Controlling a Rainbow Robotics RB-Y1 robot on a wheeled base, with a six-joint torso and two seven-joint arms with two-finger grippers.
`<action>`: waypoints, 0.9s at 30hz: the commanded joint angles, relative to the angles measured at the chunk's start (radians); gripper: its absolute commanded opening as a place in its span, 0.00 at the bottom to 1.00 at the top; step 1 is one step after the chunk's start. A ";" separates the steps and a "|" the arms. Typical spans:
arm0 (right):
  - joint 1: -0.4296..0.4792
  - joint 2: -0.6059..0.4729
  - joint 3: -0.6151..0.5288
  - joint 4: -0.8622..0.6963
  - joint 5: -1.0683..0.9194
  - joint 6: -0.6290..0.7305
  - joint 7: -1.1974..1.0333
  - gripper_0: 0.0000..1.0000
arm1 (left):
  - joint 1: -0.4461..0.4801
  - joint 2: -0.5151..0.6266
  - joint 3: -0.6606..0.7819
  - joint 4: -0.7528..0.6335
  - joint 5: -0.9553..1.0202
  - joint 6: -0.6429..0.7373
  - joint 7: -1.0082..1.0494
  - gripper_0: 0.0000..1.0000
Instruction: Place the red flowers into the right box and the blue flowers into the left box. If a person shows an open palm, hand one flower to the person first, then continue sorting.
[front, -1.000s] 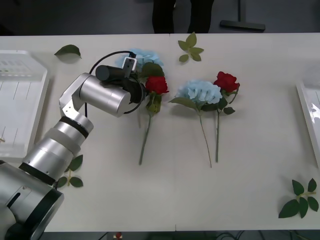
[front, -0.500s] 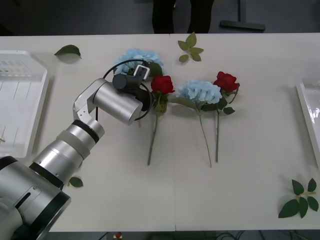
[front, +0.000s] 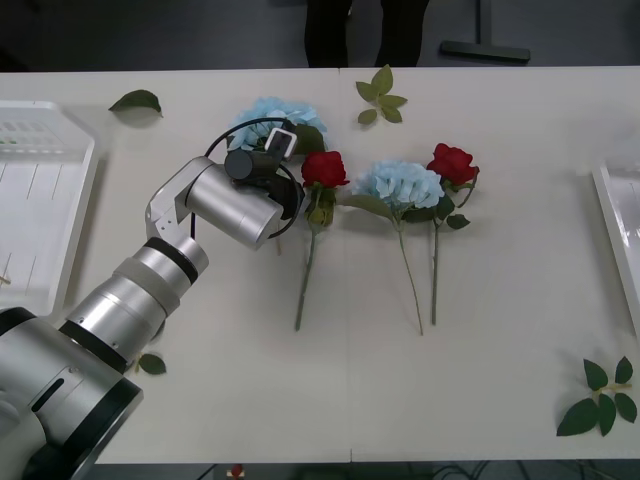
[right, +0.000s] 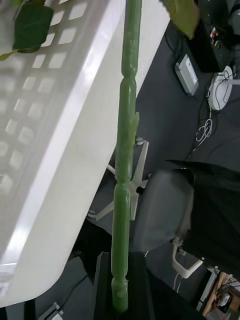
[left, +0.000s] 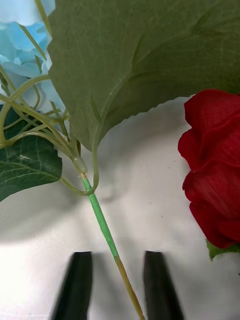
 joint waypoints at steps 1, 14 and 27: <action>-0.015 0.026 -0.010 -0.003 0.030 -0.025 0.030 0.00 | -0.001 0.008 0.012 0.012 -0.006 0.003 -0.015 0.00; -0.015 0.098 -0.010 -0.008 0.086 -0.056 0.040 0.00 | 0.103 0.106 0.012 -0.091 0.055 -0.013 -0.044 0.00; -0.015 0.140 0.042 -0.008 0.094 -0.119 0.023 0.19 | 0.328 0.265 0.038 -0.450 0.141 0.136 -0.059 0.00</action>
